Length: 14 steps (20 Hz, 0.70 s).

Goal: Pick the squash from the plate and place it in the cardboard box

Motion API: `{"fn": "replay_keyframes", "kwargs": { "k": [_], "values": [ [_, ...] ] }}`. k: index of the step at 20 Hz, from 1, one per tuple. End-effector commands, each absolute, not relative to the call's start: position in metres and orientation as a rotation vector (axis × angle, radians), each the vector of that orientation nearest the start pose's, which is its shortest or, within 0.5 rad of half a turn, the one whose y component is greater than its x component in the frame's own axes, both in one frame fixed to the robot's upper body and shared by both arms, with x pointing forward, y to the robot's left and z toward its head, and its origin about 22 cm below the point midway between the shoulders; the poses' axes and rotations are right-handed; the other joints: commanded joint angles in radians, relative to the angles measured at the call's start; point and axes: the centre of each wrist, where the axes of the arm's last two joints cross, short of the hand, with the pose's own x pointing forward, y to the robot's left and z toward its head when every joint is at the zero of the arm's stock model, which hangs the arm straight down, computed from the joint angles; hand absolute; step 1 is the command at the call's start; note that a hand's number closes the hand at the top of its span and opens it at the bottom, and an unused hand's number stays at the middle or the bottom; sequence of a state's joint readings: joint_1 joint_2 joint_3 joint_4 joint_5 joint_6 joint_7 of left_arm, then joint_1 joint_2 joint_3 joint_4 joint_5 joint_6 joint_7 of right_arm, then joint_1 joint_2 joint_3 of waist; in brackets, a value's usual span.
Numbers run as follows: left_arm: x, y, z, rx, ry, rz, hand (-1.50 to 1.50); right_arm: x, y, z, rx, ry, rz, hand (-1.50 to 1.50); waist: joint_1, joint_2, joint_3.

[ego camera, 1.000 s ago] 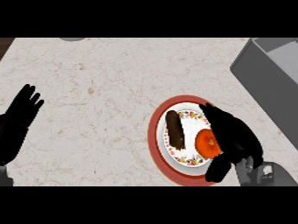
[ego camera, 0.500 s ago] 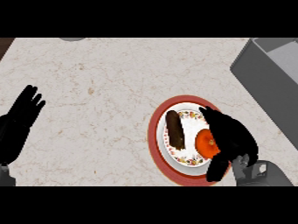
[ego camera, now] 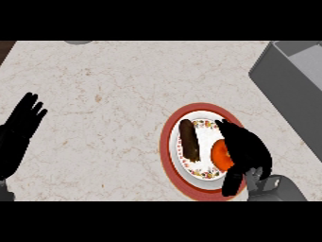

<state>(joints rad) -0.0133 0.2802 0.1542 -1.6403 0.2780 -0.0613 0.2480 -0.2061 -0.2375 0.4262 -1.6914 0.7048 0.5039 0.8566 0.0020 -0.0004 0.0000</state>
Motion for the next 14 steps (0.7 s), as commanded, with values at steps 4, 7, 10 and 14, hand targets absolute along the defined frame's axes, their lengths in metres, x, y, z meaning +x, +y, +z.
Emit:
{"fn": "replay_keyframes", "kwargs": {
  "k": [4,7,10,14],
  "values": [
    [0.254,0.323,0.059,0.061,-1.446,0.043,0.00,0.254,-0.141,0.059,-0.727,-0.817,1.199,1.50,-0.001,0.000,0.000],
    [0.254,0.322,0.054,0.050,-1.423,0.049,0.00,0.255,-0.167,0.070,-0.722,-0.903,1.239,1.50,-0.003,0.000,0.000],
    [0.238,0.330,0.060,0.054,-1.434,0.052,0.00,0.258,-0.159,0.048,-0.726,-0.893,1.241,1.50,0.001,0.000,0.000],
    [0.246,0.323,0.057,0.053,-1.429,0.038,0.00,0.260,-0.165,0.075,-0.722,-0.913,1.253,1.50,-0.001,0.000,0.000]
  ]
}}
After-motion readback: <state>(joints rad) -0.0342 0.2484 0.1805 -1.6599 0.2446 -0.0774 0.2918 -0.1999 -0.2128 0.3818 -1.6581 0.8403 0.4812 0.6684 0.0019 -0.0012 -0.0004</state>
